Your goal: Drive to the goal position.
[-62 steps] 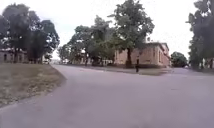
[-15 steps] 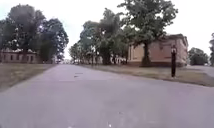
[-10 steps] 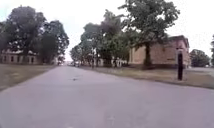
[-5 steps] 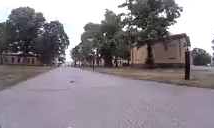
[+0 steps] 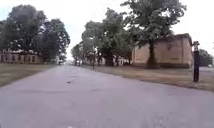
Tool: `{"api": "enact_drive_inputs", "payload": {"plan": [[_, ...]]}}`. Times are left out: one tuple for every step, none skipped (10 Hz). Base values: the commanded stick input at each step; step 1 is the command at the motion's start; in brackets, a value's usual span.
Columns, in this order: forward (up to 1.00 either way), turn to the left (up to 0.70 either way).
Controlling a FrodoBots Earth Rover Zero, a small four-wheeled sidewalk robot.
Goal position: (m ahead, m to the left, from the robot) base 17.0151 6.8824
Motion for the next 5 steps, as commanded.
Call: {"api": "enact_drive_inputs", "payload": {"plan": [[0.85,0.34],[0.85,0.34],[0.85,0.34],[0.85,0.34],[0.85,0.31]]}}
